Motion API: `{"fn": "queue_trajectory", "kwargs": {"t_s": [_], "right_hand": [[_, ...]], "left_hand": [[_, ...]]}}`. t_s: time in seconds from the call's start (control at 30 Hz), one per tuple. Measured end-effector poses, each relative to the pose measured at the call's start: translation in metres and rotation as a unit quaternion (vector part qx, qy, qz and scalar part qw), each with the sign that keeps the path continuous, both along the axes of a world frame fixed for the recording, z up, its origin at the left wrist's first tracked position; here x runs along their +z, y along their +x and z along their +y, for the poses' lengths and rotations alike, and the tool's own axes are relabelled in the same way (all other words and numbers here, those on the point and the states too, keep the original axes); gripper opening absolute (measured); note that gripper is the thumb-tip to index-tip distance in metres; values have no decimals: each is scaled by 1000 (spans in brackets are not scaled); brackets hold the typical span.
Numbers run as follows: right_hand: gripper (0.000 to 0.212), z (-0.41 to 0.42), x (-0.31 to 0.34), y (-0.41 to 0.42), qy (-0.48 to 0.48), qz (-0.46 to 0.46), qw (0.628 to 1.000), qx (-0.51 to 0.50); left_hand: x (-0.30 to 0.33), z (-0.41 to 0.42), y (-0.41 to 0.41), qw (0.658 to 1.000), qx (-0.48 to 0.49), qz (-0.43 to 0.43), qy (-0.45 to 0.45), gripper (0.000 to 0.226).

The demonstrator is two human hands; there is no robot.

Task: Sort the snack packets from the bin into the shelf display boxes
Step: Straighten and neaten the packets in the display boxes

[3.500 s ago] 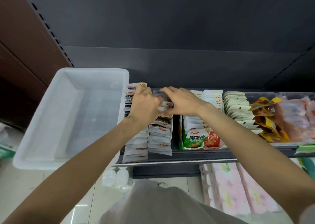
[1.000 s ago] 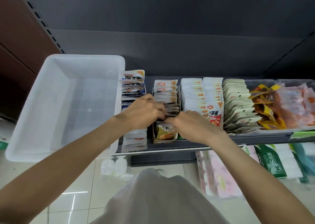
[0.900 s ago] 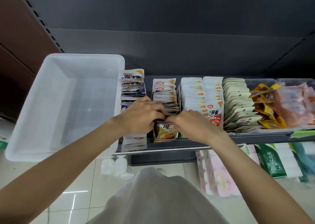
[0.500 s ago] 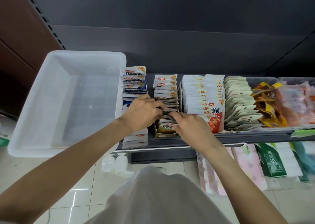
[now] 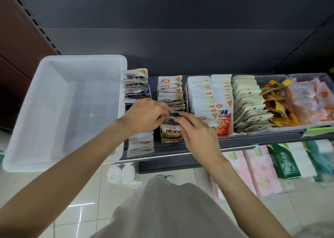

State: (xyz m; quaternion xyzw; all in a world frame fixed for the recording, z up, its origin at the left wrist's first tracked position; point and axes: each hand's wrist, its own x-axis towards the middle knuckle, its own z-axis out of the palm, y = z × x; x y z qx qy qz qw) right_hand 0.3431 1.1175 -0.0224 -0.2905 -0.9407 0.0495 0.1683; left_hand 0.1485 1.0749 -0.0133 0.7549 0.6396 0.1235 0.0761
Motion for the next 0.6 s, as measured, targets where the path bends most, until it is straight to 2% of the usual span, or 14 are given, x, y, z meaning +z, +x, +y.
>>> {"fn": "queue_trajectory", "kwargs": {"t_s": [0.23,0.37,0.47,0.53,0.6], "right_hand": [[35,-9,-2,-17,2,40,995,-88],[45,-8,-13,-17,-67,7,993,-100],[59,-12,-17,-20,-158,24,981,-105],[66,-15,-18,-22,-220,57,971,-80],[72,-16,-18,-23,-266,94,957,-68]], "left_hand": [[0,-5,-5,997,34,-72,20,17],[6,-14,-1,986,95,-119,60,9],[13,-31,19,944,196,-218,153,17],[10,-45,42,906,241,-314,149,29],[0,-55,64,885,266,-362,119,38]]}}
